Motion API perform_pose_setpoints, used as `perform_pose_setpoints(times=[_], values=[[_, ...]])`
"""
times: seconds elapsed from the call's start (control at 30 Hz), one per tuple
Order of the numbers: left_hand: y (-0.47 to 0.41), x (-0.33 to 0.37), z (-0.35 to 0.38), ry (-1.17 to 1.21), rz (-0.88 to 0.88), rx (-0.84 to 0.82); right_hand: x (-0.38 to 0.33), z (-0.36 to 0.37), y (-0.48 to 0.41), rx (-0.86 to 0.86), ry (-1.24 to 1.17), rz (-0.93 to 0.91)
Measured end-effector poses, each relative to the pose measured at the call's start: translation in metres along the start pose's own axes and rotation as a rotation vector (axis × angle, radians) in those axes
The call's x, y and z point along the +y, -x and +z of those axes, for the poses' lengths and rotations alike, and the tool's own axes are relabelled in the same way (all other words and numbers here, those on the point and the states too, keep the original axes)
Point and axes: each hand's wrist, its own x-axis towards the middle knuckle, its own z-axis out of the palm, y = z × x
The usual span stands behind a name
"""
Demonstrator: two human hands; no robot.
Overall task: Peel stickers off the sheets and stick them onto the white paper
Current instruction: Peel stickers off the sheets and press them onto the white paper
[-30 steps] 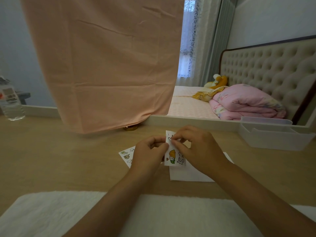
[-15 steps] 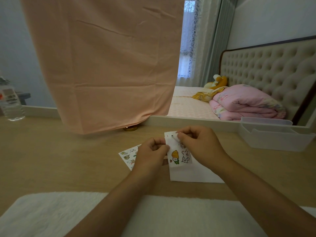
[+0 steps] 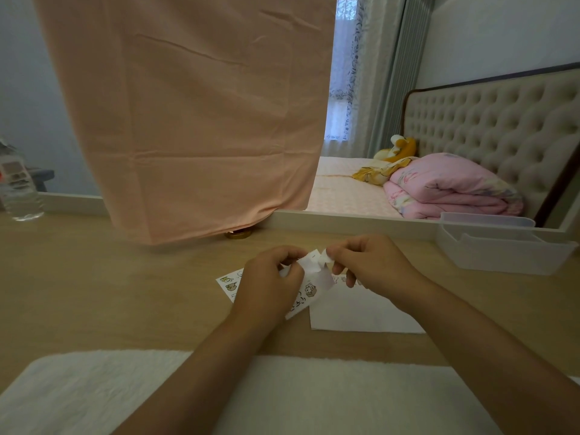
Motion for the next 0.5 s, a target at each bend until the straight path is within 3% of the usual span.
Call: perform_pose_setpoints(times=[0.33,0.5], values=[[-0.015,0.002,-0.015,-0.504,0.167,-0.094,0.006,-0.002,-0.002,-0.181,0.039,0.094],[-0.017,0.0,-0.016,-0.627,0.228,-0.196,0.009,-0.005,-0.002,-0.285,0.014,0.19]])
